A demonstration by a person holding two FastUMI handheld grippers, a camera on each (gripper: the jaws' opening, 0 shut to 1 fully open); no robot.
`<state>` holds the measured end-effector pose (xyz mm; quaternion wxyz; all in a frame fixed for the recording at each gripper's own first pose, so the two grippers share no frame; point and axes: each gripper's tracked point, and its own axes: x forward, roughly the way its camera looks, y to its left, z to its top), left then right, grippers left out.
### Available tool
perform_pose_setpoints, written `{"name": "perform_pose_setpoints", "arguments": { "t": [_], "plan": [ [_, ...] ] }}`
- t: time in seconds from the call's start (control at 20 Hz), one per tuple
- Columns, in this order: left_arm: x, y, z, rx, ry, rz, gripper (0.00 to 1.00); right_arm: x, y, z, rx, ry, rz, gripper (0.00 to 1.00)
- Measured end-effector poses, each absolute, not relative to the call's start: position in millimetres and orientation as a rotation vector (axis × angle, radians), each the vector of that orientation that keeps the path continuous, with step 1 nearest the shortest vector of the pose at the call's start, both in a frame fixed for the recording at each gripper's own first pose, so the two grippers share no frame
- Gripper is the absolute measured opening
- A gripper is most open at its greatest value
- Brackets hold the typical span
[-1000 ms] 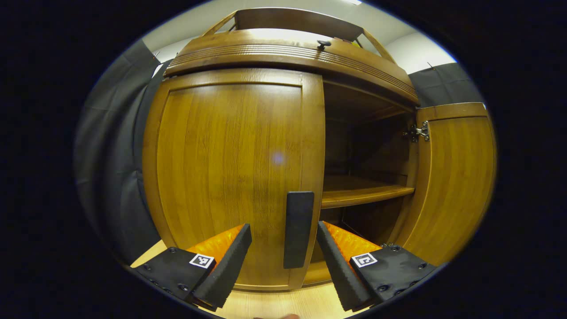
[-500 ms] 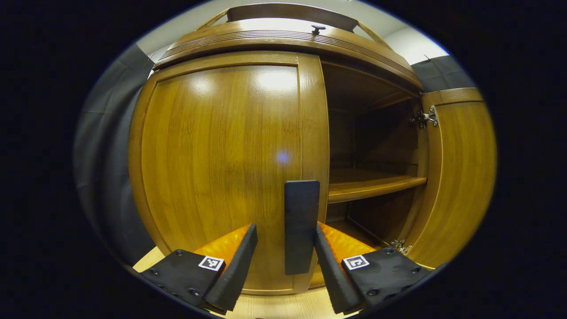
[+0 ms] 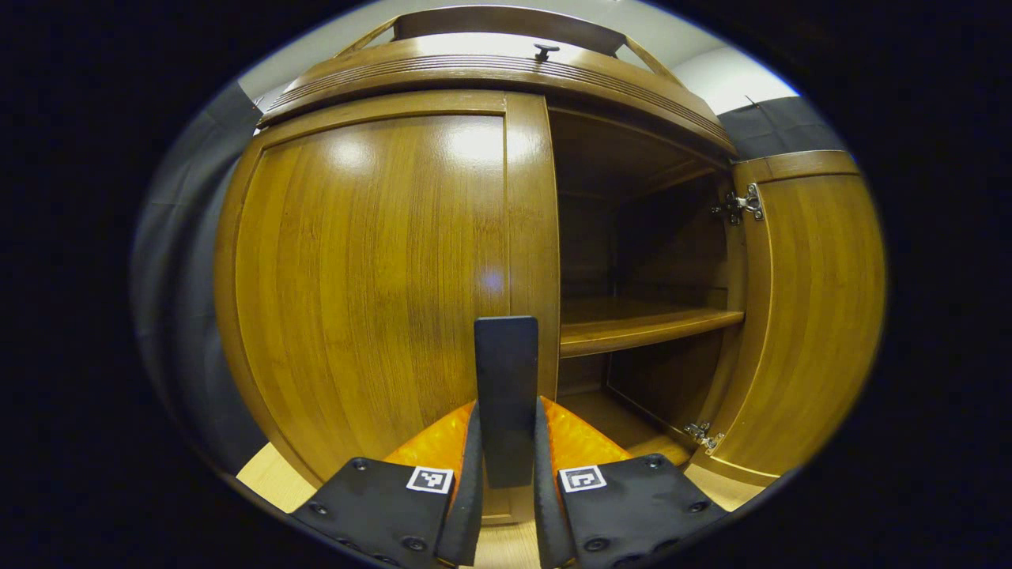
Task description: Open the right door of the double-door shoe cabinet with the right hand, and open the left door with the left hand.
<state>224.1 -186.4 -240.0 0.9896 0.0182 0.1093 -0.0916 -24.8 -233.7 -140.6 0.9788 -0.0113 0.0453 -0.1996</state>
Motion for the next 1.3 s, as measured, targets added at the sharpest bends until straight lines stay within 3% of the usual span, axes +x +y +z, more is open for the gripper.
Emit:
{"name": "perform_pose_setpoints", "arguments": {
  "t": [0.2, 0.25, 0.3, 1.15, 1.2, 1.3],
  "plan": [
    [215.3, -186.0, -236.4, 0.013, 0.234, -0.213, 0.36, -28.0, -224.4, -134.7, -0.025, 0.090, -0.386, 0.91],
    [212.2, -187.3, -236.0, 0.008, 0.237, -0.225, 0.29, -29.2, -220.6, -132.8, -0.024, 0.090, -0.380, 0.91],
    [204.1, -185.1, -236.4, 0.012, 0.238, -0.229, 0.28, -30.9, -218.5, -131.3, -0.023, 0.091, -0.376, 0.92],
    [122.0, -153.1, -219.2, 0.014, 0.249, -0.307, 0.29, -56.9, -163.3, -101.7, -0.002, 0.073, -0.317, 0.92],
    [117.3, -150.1, -218.4, 0.015, 0.250, -0.310, 0.29, -57.2, -158.6, -100.0, -0.001, 0.073, -0.312, 0.96],
    [111.4, -147.2, -216.6, 0.012, 0.252, -0.316, 0.29, -58.1, -149.1, -97.1, -0.001, 0.071, -0.301, 0.92]
  ]
}}
